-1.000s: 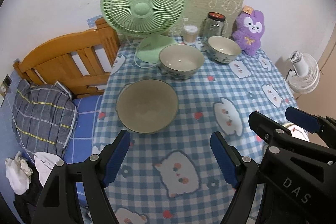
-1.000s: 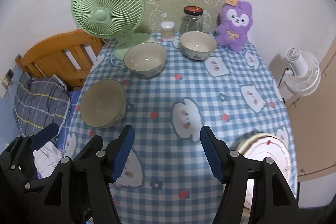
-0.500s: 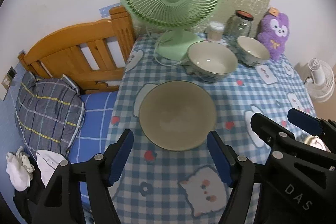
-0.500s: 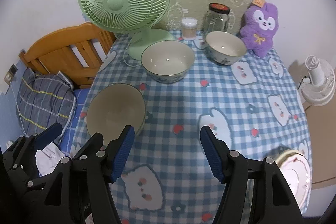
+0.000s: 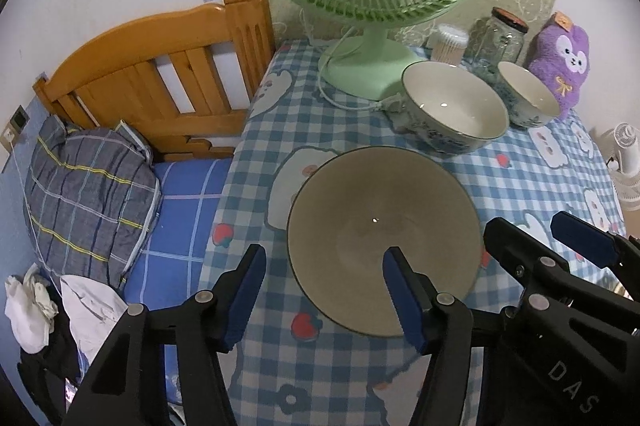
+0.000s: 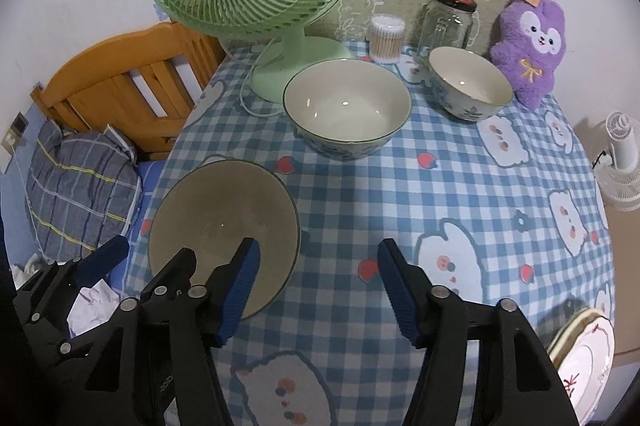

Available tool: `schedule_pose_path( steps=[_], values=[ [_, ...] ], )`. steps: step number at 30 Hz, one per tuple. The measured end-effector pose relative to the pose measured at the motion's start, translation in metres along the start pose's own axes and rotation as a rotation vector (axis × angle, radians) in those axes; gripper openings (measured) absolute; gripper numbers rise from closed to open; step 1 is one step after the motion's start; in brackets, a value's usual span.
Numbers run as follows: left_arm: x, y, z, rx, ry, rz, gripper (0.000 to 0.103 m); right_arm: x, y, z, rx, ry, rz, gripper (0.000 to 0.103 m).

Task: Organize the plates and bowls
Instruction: 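Close both grippers on the rim of the large bowl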

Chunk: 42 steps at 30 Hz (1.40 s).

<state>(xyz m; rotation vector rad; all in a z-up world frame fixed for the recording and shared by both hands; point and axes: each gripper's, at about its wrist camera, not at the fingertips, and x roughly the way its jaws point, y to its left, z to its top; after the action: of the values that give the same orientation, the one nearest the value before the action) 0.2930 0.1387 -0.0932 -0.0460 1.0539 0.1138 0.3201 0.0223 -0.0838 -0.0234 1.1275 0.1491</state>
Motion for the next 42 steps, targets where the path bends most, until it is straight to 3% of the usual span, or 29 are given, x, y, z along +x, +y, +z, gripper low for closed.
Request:
schedule_pose_path(
  steps=[8,14,16,25,42],
  values=[
    [0.025,0.008,0.002,-0.027,0.031,-0.006,0.053,0.025,0.009,0.004,-0.015,0.02,0.0,0.054],
    [0.041,0.013,0.002,-0.044,0.058,-0.015,0.041,0.038,0.014,0.004,-0.026,0.025,-0.002,0.04],
    [0.045,0.013,0.001,-0.048,0.071,-0.022,0.036,0.043,0.015,0.005,-0.029,0.045,0.007,0.031],
    [0.052,0.01,0.0,-0.038,0.081,-0.016,0.014,0.057,0.015,0.005,-0.013,0.08,0.021,0.015],
    [0.038,0.002,-0.006,-0.047,0.072,-0.05,0.012,0.041,0.0,-0.004,0.009,0.079,0.006,0.012]
  ],
)
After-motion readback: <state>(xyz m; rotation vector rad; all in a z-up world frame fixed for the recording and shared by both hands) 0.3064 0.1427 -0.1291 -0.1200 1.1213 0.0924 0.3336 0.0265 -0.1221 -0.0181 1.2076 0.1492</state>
